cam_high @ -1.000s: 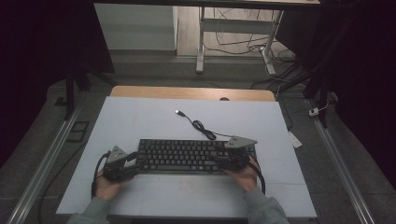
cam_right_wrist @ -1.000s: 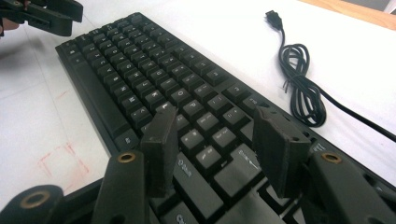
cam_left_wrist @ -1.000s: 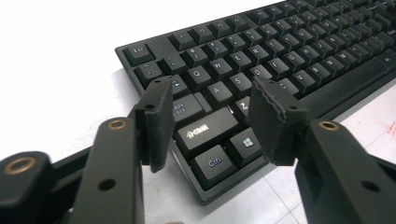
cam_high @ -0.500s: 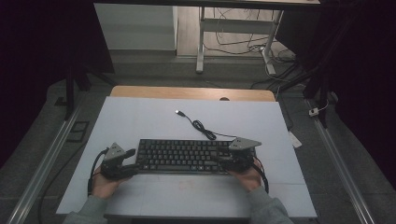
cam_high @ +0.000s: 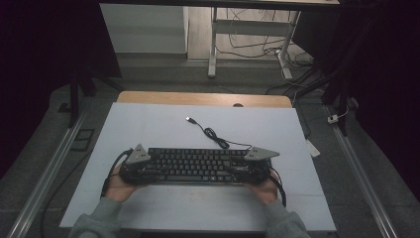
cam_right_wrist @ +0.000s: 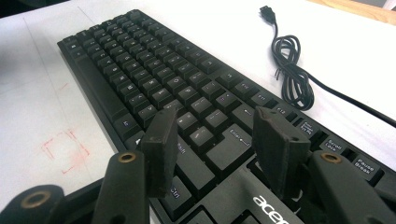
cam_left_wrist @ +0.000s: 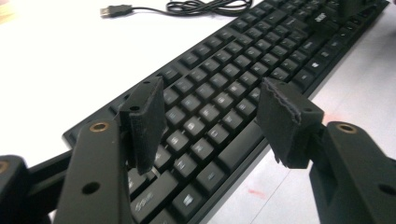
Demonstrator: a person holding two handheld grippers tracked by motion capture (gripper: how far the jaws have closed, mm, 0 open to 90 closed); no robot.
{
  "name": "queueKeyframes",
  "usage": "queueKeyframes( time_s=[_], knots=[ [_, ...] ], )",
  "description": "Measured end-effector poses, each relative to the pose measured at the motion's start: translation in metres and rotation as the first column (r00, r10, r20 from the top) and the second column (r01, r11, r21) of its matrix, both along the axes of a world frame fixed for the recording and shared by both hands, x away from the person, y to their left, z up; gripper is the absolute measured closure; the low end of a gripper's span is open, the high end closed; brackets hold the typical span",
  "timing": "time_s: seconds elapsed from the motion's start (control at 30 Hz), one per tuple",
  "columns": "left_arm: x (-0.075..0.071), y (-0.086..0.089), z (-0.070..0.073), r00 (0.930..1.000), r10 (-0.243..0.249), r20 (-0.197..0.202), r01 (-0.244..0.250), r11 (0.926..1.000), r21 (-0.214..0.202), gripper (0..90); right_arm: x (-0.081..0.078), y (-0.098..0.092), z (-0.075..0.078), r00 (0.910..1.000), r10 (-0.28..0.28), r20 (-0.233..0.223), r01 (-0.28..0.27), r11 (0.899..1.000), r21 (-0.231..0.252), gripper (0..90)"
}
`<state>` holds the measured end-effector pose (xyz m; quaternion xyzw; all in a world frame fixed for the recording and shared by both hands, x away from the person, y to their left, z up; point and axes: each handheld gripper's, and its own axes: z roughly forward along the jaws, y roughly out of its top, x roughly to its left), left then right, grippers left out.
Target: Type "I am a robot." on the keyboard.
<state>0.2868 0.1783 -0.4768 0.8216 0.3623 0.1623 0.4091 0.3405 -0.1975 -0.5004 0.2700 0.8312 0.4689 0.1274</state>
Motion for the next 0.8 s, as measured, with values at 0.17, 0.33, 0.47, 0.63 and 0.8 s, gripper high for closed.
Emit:
queueKeyframes(
  time_s=[0.17,0.33,0.47,0.63,0.8],
  knots=[
    [0.007,-0.007,0.0,0.9985,-0.04,-0.038,0.039,0.9987,-0.033,46.5,0.001,0.0,-0.001,1.0,-0.006,-0.003,0.006,1.0,-0.003,50.9],
    [0.01,-0.014,-0.009,0.9955,-0.072,-0.062,0.071,0.9974,-0.012,53.9,0.001,0.002,-0.002,1.0,-0.002,-0.005,0.002,1.0,-0.008,50.9],
    [0.009,-0.021,-0.013,0.9906,-0.115,-0.073,0.116,0.9933,-0.002,61.3,0.001,0.003,-0.003,1.0,-0.002,-0.006,0.002,1.0,-0.027,50.9],
    [0.007,-0.031,-0.018,0.9823,-0.167,-0.085,0.169,0.9857,0.008,78.5,0.002,0.001,-0.003,1.0,-0.008,-0.004,0.008,1.0,-0.028,50.9],
    [0.005,-0.041,-0.022,0.9747,-0.2,-0.099,0.204,0.9786,0.029,88.7,0.001,0.001,-0.002,0.9999,-0.012,0.0,0.012,0.999,-0.034,50.9]
  ],
)
